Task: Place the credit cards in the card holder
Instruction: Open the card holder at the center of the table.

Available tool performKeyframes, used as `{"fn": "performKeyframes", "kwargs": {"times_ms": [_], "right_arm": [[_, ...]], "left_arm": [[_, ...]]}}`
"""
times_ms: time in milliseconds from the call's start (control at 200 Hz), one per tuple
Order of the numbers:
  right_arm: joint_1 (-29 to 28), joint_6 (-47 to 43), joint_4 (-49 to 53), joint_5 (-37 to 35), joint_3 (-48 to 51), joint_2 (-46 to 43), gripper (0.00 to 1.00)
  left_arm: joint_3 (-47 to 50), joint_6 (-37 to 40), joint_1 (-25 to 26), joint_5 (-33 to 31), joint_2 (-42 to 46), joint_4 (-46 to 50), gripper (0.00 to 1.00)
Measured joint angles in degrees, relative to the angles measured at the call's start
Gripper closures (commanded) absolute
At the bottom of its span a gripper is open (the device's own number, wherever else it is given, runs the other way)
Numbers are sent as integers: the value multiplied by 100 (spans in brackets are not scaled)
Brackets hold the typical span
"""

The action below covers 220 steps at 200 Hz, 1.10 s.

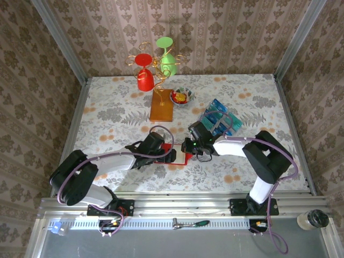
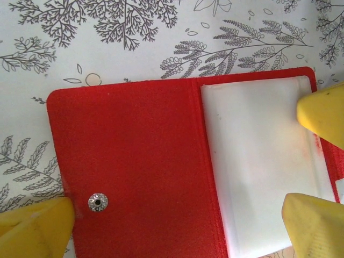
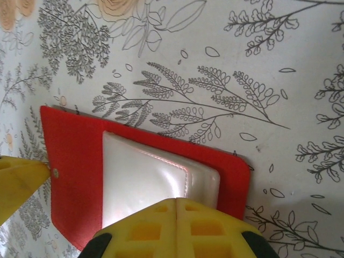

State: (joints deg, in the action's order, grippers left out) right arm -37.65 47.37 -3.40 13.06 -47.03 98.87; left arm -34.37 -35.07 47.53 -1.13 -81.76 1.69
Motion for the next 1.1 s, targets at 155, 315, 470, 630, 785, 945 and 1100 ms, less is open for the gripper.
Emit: {"fn": "performKeyframes", "kwargs": {"times_ms": [155, 315, 470, 630, 785, 945, 1100], "right_arm": [[0, -66, 0, 90, -120, 114, 100], [0, -76, -26, 223, -232, 243, 100], [-11, -76, -70, 332, -319, 341, 100], [-22, -76, -111, 380, -330, 369, 100], [-26, -74, -131, 396, -330, 380, 100], [-26, -74, -179, 415, -330, 398, 100], [-26, -72, -236, 431, -330, 417, 100]], "left_arm": [[2, 26, 50, -90, 0, 44, 0], [2, 50, 94, -177, 0, 129, 0], [2, 66, 101, -199, -4, 173, 0], [2, 72, 157, -219, -4, 170, 0], [2, 92, 190, -227, -2, 168, 0], [2, 138, 227, -247, -2, 164, 0], [2, 151, 251, -308, 153, 131, 0]]}}
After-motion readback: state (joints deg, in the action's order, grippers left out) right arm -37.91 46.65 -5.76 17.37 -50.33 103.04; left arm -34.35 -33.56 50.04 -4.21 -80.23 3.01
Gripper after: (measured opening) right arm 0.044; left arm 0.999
